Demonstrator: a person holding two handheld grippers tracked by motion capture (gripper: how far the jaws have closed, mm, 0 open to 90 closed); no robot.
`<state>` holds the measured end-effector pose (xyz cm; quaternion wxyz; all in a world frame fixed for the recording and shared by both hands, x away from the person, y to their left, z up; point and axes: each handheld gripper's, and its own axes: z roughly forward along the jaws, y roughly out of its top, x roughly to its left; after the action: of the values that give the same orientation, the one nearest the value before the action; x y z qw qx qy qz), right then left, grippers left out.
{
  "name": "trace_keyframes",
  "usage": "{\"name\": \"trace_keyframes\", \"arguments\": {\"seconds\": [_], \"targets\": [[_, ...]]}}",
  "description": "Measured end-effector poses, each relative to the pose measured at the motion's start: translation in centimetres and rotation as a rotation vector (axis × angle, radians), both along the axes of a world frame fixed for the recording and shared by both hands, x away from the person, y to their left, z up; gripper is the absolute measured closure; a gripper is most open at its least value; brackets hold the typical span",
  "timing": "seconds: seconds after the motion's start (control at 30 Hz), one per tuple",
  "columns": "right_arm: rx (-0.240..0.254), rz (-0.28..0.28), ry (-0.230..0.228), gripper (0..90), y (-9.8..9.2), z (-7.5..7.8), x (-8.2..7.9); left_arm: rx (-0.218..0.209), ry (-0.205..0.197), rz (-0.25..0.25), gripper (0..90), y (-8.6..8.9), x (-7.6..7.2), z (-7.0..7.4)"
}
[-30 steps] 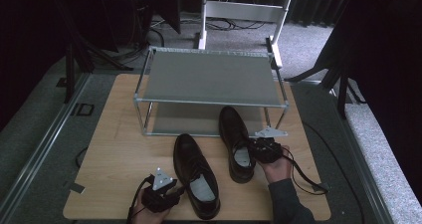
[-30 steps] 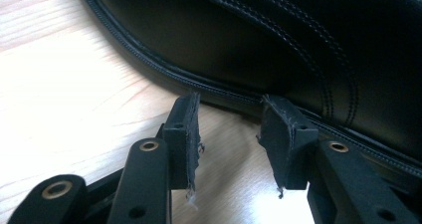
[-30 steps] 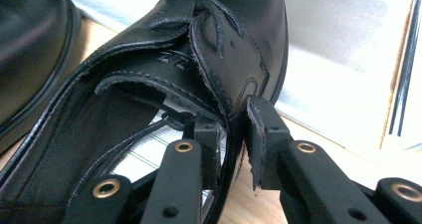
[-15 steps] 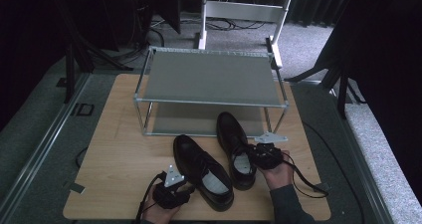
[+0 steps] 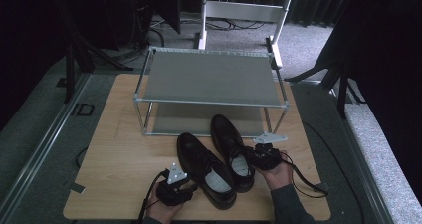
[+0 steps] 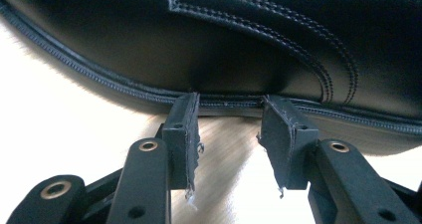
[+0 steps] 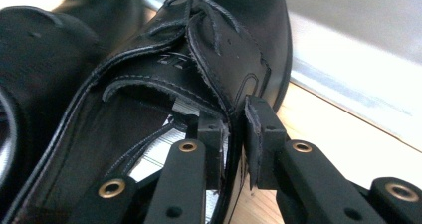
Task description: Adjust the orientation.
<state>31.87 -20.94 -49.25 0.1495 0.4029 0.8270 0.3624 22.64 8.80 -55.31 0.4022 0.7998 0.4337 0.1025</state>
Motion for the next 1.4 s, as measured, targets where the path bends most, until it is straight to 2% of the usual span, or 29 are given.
{"name": "trace_keyframes", "arguments": {"seconds": [0.03, 0.13, 0.17, 0.33, 0.47, 0.5, 0.7, 0.77, 0.93, 1.13, 1.27, 1.3, 1.4], "targets": [[-0.005, 0.030, 0.004, 80.4, 0.3, 0.1, 0.1, 0.002, -0.002, 0.000, 59.1, -0.1, 0.1, 0.0], [-0.007, 0.043, 0.013, 81.4, 0.5, 0.2, 0.1, 0.004, -0.005, -0.001, 59.3, -0.2, 0.1, 0.0], [-0.030, 0.057, 0.003, 82.9, 0.6, 0.3, 0.0, 0.001, -0.005, -0.001, 59.2, -0.1, 0.1, 0.0], [-0.029, 0.054, 0.015, 84.7, -0.2, 0.5, -0.2, 0.001, -0.007, -0.003, 58.9, -0.1, 0.1, 0.0], [-0.068, 0.058, -0.008, 86.0, -0.1, 0.5, -0.4, 0.007, -0.008, -0.001, 57.3, -0.1, 0.2, 0.0], [-0.078, 0.069, 0.001, 86.1, -0.2, 0.6, -0.3, 0.007, -0.008, 0.000, 56.6, -0.1, 0.2, 0.0], [-0.059, 0.088, 0.016, 86.0, -1.0, 0.7, -0.7, 0.002, -0.006, -0.003, 56.4, 0.0, 0.3, 0.0], [-0.046, 0.068, 0.012, 86.0, -0.9, 0.6, -0.9, 0.000, -0.007, -0.005, 58.0, -0.1, 0.3, 0.0], [-0.052, 0.040, -0.004, 86.0, -0.5, 0.6, -0.9, -0.011, -0.003, -0.029, 61.4, -0.6, 0.4, 0.1], [-0.047, 0.033, -0.007, 86.0, -0.7, 0.7, -0.8, -0.015, 0.005, -0.033, 61.5, -1.0, 0.6, 0.1], [-0.054, 0.021, -0.009, 86.0, -1.5, 0.8, -0.8, 0.000, 0.003, -0.056, 61.7, -2.3, 1.0, 0.2], [-0.056, 0.014, -0.009, 86.0, -2.3, 1.0, -0.8, 0.005, 0.002, -0.073, 61.8, -3.3, 1.2, 0.3], [-0.058, 0.003, -0.008, 86.0, -3.2, 1.0, -0.8, 0.004, 0.003, -0.085, 61.7, -4.2, 1.4, 0.3]]}}
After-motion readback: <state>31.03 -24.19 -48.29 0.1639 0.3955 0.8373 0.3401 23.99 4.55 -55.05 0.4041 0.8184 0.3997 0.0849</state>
